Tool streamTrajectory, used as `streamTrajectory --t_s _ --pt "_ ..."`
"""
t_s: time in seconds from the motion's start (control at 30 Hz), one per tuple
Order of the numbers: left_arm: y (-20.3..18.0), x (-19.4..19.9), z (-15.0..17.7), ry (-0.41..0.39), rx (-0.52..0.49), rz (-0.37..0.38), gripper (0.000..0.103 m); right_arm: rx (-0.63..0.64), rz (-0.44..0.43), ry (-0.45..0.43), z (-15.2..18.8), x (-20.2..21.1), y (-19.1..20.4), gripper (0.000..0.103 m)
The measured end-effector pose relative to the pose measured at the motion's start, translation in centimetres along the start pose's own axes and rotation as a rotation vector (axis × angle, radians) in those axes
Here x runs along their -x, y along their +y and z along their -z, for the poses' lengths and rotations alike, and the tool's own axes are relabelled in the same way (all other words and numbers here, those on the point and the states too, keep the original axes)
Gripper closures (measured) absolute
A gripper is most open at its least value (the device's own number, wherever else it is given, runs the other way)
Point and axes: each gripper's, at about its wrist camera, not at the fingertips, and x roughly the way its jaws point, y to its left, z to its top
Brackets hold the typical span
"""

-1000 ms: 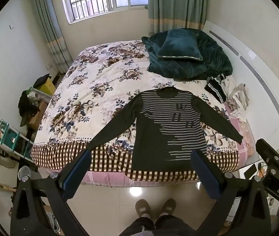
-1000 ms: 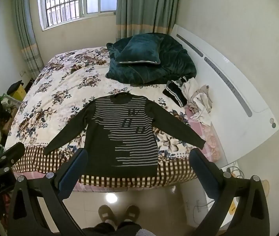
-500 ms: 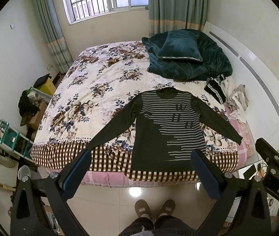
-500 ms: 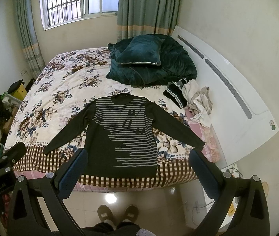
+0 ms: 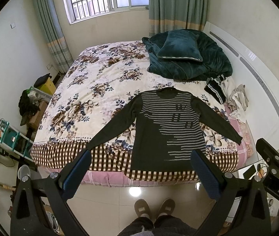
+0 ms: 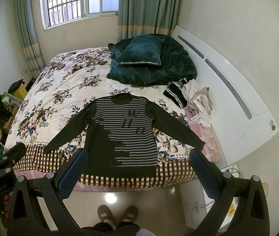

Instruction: Fold small clothes

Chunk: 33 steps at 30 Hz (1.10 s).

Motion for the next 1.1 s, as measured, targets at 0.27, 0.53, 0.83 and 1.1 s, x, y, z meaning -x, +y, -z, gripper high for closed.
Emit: streamTrajectory --t_s 0.27,0.53,0.83,1.1 --pt "-0.1 0.9 -0.2 -0.002 0.003 0.0 0.0 -0.001 0.0 -0.001 -0.2 0.6 0.3 0.0" --pt "-0.1 0.9 -0.2 -0.005 0.001 0.0 0.0 0.0 -0.002 -0.003 -0.2 0.7 0.4 0.0" --pt "-0.1 1.1 -0.8 -0.007 0.002 0.002 0.0 0.002 -0.003 -0.007 -0.7 0.8 0.4 0.0" --pt "-0.2 1.1 -1.9 -0.012 0.004 -0.001 0.0 -0.001 -0.001 -0.008 -1.4 1.0 0.5 0.0"
